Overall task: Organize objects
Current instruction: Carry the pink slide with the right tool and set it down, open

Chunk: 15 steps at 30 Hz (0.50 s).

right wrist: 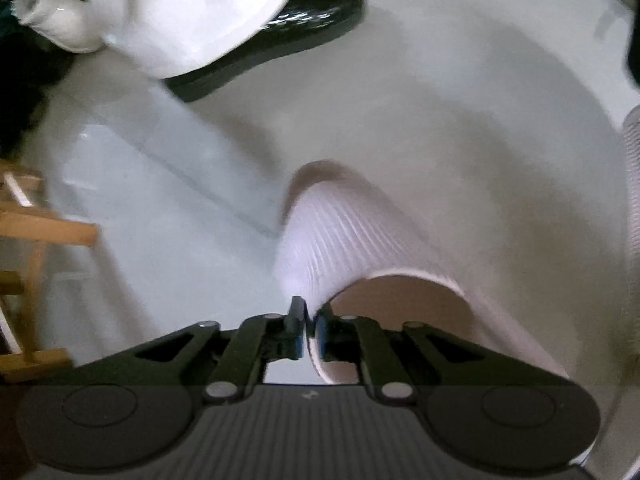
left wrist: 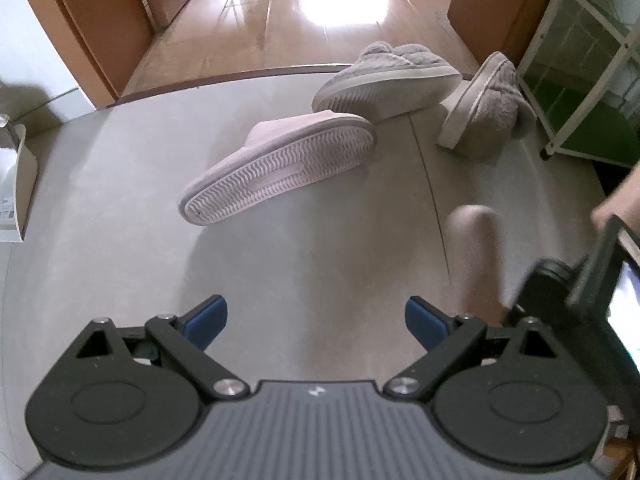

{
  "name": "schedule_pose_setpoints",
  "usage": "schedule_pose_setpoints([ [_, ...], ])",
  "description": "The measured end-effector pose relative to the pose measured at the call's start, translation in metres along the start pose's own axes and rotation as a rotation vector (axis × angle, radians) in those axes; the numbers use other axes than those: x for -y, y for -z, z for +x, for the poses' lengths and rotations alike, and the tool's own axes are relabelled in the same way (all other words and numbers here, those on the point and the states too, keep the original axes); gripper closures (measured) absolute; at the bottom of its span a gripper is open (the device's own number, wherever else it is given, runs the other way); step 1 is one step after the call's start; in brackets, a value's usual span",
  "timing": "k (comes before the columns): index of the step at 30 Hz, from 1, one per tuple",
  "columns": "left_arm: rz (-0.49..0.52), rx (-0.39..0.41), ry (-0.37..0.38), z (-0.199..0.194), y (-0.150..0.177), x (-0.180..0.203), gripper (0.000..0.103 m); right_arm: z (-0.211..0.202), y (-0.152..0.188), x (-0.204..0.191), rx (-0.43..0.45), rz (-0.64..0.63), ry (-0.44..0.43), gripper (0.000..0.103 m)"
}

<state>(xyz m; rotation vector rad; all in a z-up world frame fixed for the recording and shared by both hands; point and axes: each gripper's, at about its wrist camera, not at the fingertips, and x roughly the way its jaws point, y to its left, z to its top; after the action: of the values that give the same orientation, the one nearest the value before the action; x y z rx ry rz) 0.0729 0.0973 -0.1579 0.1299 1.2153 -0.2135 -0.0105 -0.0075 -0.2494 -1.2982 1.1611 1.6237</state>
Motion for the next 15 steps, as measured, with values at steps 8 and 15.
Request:
schedule_pose_setpoints([
  [8,0.007,0.01,-0.007,-0.001,0.003,-0.002,0.008,-0.007,0.008,0.023,0.057,0.091,0.168,0.043],
  [15,0.0,0.022,-0.095,0.002,0.005,-0.015,0.008,-0.037,0.044,0.048,0.305,0.628,0.082,0.026],
])
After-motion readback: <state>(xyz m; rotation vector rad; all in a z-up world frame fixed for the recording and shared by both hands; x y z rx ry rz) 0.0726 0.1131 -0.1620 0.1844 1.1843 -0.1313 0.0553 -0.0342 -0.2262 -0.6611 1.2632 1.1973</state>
